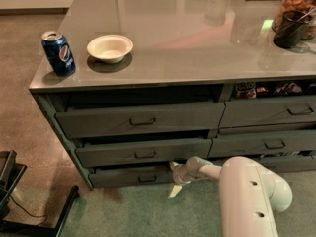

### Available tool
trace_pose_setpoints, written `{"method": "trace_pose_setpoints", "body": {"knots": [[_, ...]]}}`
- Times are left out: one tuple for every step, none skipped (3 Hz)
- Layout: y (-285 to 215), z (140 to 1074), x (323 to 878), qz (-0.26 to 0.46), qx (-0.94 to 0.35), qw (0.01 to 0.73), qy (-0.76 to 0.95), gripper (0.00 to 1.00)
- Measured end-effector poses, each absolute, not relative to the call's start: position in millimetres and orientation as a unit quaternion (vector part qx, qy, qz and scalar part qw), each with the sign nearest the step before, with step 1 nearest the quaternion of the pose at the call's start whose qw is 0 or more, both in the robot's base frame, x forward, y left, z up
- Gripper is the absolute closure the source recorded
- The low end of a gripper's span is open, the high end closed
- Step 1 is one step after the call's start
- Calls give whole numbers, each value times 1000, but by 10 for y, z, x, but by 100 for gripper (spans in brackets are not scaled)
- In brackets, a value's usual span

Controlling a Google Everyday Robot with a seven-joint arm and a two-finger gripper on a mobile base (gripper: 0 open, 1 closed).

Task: Open bottom drawer

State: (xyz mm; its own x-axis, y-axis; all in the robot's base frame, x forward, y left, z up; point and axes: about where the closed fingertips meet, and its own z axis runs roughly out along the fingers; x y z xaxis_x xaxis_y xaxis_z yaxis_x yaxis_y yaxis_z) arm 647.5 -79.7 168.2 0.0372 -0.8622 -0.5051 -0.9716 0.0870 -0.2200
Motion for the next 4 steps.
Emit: {"method": "trace_pose_setpoints", "body": {"knots": [[-797, 1681, 6475, 102, -668, 269, 686, 0], [-797, 1681, 6475, 102, -668, 269, 686, 19], [-796, 1681, 6474, 102, -668, 269, 686, 42], [-796, 1681, 6474, 102, -668, 269, 686, 66]]}}
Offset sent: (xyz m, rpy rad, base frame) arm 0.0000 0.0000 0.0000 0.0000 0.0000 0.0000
